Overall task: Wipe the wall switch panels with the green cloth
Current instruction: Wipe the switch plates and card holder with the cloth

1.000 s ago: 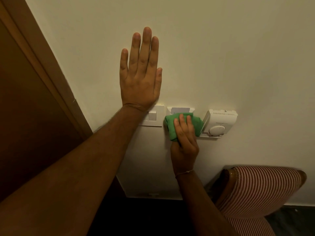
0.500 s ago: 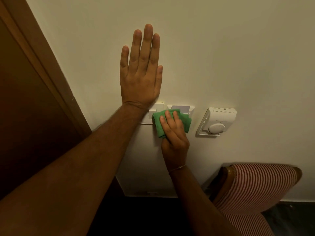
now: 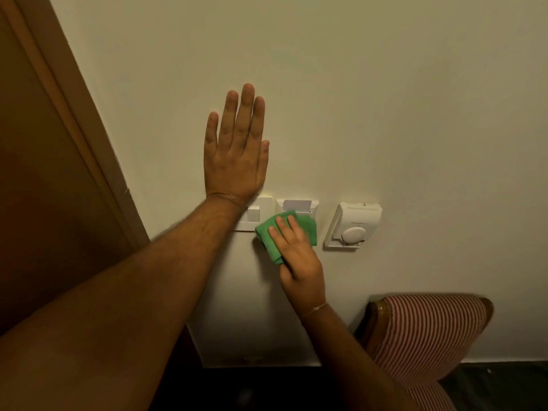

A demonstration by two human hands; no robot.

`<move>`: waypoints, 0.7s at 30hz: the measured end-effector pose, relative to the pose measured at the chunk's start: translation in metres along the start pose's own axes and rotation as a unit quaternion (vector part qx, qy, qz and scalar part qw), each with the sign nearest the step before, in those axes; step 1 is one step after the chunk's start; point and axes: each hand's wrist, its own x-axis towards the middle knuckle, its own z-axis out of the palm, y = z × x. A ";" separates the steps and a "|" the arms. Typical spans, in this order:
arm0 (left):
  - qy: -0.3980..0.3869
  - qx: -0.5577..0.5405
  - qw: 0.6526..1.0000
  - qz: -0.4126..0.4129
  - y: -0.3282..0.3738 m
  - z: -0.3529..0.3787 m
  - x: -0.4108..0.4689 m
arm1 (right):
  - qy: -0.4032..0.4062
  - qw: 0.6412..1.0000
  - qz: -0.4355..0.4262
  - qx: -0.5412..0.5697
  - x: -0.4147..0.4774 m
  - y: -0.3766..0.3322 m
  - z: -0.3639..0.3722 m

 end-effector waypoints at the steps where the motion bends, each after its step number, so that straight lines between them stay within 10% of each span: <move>1: -0.008 -0.011 1.000 0.000 0.000 -0.004 -0.001 | 0.013 1.000 -0.013 0.002 0.011 -0.005 -0.015; 11: -0.078 -0.102 0.988 -0.088 0.043 -0.039 -0.011 | 0.067 0.987 -0.071 -0.127 0.112 -0.005 -0.168; 21: -0.279 -0.244 0.928 -0.030 0.230 -0.040 -0.173 | 0.004 0.974 0.128 -0.187 -0.080 0.082 -0.222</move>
